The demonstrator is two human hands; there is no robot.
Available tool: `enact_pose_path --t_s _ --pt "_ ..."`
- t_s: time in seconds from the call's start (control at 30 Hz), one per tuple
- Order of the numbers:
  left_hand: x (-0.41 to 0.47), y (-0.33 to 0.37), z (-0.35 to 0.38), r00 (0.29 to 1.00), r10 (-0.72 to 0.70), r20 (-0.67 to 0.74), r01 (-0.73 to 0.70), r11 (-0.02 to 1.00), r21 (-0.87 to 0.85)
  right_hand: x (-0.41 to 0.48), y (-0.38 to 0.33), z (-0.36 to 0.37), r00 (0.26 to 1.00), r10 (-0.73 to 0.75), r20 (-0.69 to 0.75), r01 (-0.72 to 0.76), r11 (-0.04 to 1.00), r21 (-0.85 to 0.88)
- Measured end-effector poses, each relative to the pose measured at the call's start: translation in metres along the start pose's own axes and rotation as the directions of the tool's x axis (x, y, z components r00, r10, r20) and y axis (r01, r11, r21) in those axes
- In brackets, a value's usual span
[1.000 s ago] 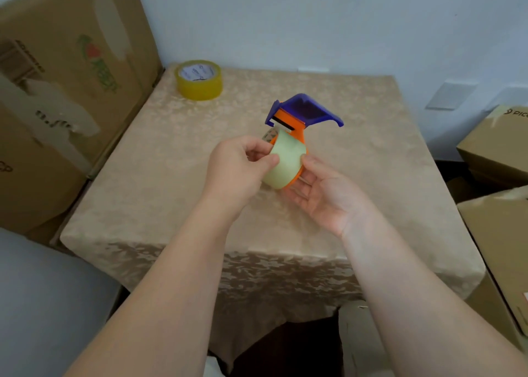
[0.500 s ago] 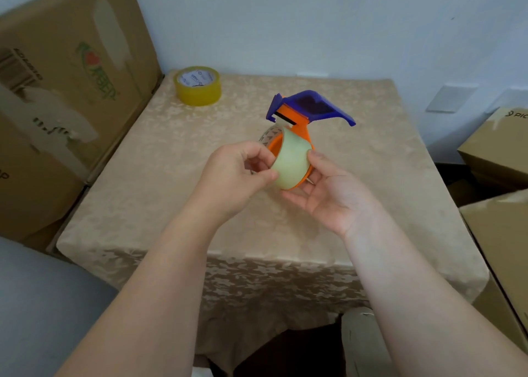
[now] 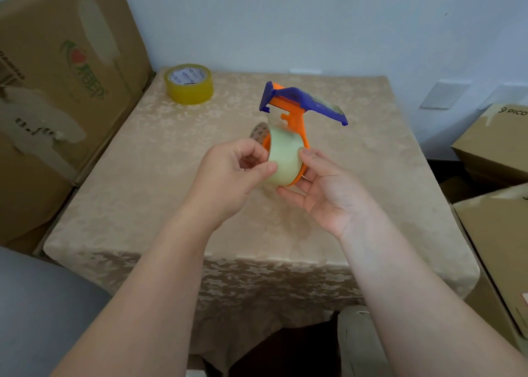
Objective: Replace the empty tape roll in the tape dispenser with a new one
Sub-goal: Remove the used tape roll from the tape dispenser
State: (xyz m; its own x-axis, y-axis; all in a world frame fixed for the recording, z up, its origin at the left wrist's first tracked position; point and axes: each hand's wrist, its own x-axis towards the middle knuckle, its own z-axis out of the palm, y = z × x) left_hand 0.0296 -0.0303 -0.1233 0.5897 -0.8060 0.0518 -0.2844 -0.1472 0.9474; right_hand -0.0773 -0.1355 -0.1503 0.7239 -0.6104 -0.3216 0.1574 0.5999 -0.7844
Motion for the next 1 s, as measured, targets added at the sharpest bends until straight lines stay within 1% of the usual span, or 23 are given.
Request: enact_pose_path --t_s 0.1,0.2,0.27,0.33,0.4,0.47,0.57,0.67,0.73,0.8,0.83,0.87,0.9,0.93,0.97,1.0 --pt "-0.001 0.002 -0.001 0.996 0.087 0.032 -0.09 0.989 0.119 -0.001 -0.003 -0.002 0.999 0.027 -0.023 -0.026 0.999 0.031" --pt "-0.001 0.003 -0.002 0.993 0.112 0.024 -0.114 0.981 0.159 -0.002 -0.005 -0.003 0.999 0.033 -0.019 -0.033 0.999 0.026" --pt "0.0 0.002 0.0 0.998 0.068 -0.003 -0.067 0.992 0.108 -0.003 -0.006 -0.002 1.0 0.018 -0.008 -0.018 1.0 -0.006" --pt "0.0 0.004 0.003 1.0 -0.01 -0.03 0.01 1.0 0.001 -0.004 -0.006 -0.001 1.0 0.001 0.006 0.0 0.999 -0.053" --pt "-0.001 0.005 0.005 0.996 -0.063 -0.06 0.059 0.996 -0.067 -0.006 -0.006 0.001 1.0 -0.016 0.017 0.018 0.995 -0.097" --pt "-0.001 0.005 0.006 0.994 -0.083 -0.066 0.077 0.992 -0.099 -0.008 -0.006 0.004 0.999 -0.03 0.011 0.031 0.991 -0.13" --pt "-0.002 0.005 0.002 0.997 -0.073 -0.021 0.071 0.992 -0.102 -0.01 -0.009 0.006 1.0 -0.024 -0.004 0.023 0.991 -0.134" --pt "-0.002 0.006 -0.003 0.999 -0.038 0.021 0.04 0.994 -0.101 -0.01 -0.014 0.005 0.999 -0.015 -0.051 0.011 0.996 -0.083" --pt "-0.002 0.006 -0.008 0.997 -0.068 -0.032 0.063 0.987 -0.147 -0.01 -0.02 0.003 0.992 -0.043 -0.121 0.034 0.996 -0.077" --pt "0.0 0.006 -0.014 0.985 -0.123 -0.117 0.097 0.973 -0.211 -0.008 -0.025 -0.002 0.969 -0.147 -0.196 0.117 0.981 -0.157" --pt "0.001 0.006 -0.017 0.979 -0.138 -0.152 0.101 0.968 -0.229 -0.006 -0.028 -0.006 0.942 -0.242 -0.232 0.179 0.948 -0.263" --pt "0.001 0.005 -0.02 0.974 -0.141 -0.177 0.097 0.967 -0.234 -0.005 -0.03 -0.012 0.894 -0.366 -0.258 0.235 0.875 -0.424" --pt "0.001 0.004 -0.023 0.972 -0.136 -0.194 0.09 0.969 -0.231 -0.003 -0.032 -0.017 0.832 -0.491 -0.257 0.266 0.76 -0.593" --pt "0.001 0.004 -0.025 0.97 -0.13 -0.206 0.082 0.97 -0.227 -0.002 -0.032 -0.023 0.775 -0.59 -0.227 0.261 0.626 -0.735" --pt "0.001 0.004 -0.026 0.967 -0.128 -0.219 0.078 0.971 -0.225 -0.001 -0.033 -0.029 0.731 -0.657 -0.183 0.227 0.488 -0.843" --pt "0.001 0.003 -0.026 0.964 -0.129 -0.232 0.076 0.971 -0.226 -0.002 -0.033 -0.033 0.705 -0.696 -0.136 0.186 0.367 -0.912"
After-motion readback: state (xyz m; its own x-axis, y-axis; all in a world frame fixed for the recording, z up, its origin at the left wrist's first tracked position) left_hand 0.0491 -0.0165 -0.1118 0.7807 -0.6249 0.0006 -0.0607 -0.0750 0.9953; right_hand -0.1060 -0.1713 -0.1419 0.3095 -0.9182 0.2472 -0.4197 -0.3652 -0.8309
